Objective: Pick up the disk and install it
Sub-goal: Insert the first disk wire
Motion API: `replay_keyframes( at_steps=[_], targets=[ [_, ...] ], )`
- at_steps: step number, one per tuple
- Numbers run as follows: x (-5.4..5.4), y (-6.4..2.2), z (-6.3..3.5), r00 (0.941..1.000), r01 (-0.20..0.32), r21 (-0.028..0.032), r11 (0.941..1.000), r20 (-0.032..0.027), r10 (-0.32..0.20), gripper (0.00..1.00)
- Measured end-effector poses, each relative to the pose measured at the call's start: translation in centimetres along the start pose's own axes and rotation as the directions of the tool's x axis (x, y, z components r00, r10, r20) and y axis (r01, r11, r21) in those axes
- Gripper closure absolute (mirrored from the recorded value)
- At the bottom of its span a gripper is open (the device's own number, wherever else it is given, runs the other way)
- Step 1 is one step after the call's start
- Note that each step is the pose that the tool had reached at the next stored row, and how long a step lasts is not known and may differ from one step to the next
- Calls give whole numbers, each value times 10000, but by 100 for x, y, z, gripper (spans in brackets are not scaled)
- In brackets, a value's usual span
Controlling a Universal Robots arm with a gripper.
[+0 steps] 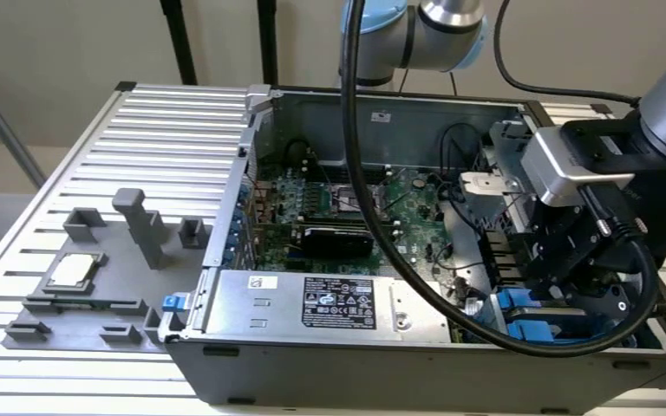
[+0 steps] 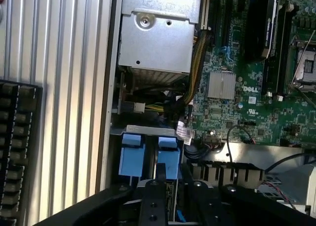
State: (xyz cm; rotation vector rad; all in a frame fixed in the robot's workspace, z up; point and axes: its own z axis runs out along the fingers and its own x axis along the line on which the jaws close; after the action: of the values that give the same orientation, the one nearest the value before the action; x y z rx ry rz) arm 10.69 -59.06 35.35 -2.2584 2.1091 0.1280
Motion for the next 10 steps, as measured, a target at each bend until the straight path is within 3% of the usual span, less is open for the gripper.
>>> replay_keyframes(
  at_steps=[10],
  targets=[
    [0, 0, 0, 10000, 0, 0, 10000, 0, 0, 100]
  ],
)
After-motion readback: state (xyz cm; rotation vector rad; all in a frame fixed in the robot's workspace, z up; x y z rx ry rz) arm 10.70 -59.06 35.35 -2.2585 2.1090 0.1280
